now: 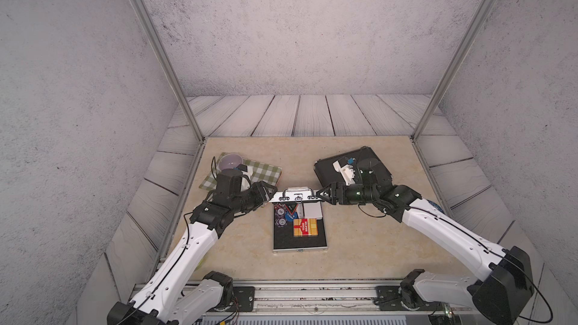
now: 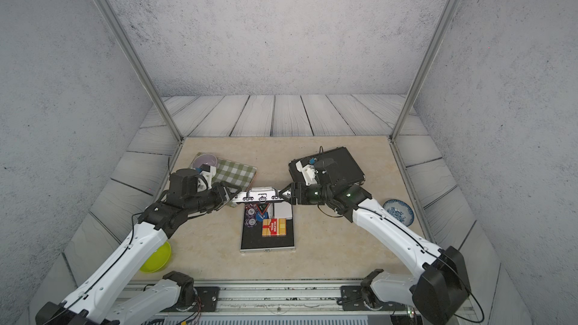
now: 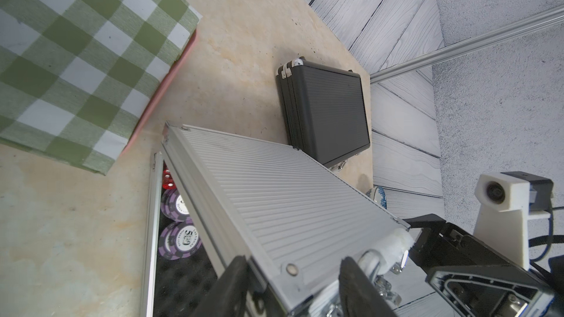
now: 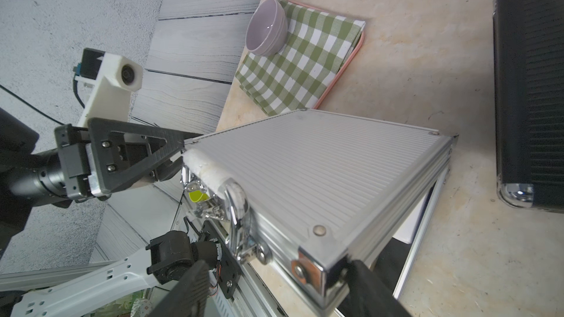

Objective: Open the poker set cases
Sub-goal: Open the case lid on the poker set case.

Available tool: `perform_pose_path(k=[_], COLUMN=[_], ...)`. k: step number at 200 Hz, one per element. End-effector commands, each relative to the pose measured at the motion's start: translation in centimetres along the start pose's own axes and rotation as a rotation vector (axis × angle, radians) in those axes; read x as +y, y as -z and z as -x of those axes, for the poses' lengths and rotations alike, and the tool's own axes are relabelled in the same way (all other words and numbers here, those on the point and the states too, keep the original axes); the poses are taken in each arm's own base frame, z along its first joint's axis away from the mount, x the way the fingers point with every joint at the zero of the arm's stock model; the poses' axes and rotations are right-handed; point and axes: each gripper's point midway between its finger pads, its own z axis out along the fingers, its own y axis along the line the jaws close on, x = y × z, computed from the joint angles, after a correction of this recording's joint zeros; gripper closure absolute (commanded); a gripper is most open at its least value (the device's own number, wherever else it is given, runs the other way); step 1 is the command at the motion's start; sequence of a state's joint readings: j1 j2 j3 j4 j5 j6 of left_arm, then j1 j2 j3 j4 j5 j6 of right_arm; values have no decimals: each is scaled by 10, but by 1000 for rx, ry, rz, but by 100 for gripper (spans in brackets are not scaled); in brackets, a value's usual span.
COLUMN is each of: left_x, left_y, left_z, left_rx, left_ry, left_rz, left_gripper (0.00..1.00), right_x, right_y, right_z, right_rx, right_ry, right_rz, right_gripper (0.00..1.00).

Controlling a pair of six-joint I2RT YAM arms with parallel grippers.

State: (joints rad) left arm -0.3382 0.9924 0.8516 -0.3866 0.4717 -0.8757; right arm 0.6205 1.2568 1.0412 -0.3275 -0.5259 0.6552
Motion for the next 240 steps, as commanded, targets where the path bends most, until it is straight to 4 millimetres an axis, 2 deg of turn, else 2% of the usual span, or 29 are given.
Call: perform_pose_path(k=[1, 64, 132, 168, 197, 240], left_x=[-58, -67, -52, -41, -32, -24], left_y=[6, -2, -16, -21, -22, -16], left_z=[-8, 22, 54, 68, 75, 93], left_rx=[109, 106, 81, 58, 30, -33], left_ry=[-50, -13, 61, 86, 102, 111], left_rz=[-241, -276, -286, -271, -255, -231], left_gripper=[49, 47, 44, 37, 30, 22], right_x=[57, 49, 28, 17, 3, -13], right_y=[2, -5, -14, -23, -21, -15], right_z=[16, 49, 79, 88, 101, 121], right_rx=[8, -10, -42, -47, -98, -161], right_ry=[78, -17, -100, -124, -132, -138], right_rz=[236, 271, 273, 257, 218, 177], right_gripper=[27, 28, 26, 21, 13, 10])
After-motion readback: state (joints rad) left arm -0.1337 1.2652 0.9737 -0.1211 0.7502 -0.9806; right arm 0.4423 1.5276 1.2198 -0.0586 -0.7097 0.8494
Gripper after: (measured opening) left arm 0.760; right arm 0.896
